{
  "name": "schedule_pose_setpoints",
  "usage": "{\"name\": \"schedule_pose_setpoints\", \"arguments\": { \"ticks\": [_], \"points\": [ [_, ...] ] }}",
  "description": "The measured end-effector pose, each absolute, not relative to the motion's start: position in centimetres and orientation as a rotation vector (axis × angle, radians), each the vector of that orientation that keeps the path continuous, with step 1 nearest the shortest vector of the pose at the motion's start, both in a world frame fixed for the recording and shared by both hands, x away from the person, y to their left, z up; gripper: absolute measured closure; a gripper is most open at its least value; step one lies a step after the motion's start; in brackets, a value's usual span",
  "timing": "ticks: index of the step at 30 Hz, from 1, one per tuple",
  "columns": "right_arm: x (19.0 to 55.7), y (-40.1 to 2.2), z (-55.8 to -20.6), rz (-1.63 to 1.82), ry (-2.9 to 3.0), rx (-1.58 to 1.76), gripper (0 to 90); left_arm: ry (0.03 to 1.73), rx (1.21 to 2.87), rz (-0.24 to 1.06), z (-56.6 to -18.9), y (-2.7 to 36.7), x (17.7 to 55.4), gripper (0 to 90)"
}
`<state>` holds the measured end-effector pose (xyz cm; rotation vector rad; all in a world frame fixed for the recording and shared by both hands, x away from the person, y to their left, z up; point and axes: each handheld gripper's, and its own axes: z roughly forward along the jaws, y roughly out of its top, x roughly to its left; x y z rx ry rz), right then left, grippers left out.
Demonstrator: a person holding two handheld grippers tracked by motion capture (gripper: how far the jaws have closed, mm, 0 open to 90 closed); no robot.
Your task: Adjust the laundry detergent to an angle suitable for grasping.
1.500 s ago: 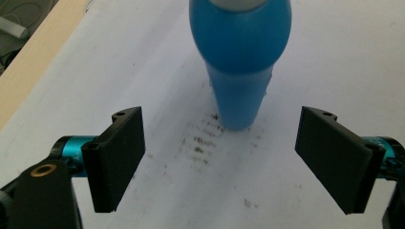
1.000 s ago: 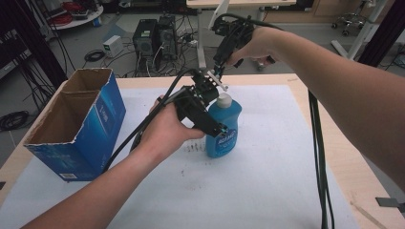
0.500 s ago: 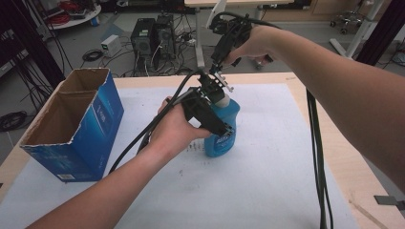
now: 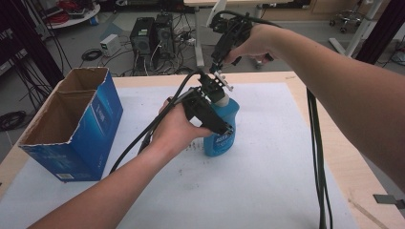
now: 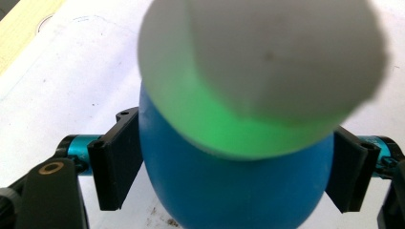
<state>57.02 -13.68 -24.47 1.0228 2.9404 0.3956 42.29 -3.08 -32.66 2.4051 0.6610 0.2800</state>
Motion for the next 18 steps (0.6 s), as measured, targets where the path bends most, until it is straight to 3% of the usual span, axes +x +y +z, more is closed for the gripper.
{"name": "schedule_pose_setpoints", "arguments": {
  "ticks": [18],
  "points": [
    [56.98,-13.54,-24.5,0.395,2.939,1.011,12.5,0.66,2.409,0.281,-32.83,-3.3,42.26,29.2]
  ]
}}
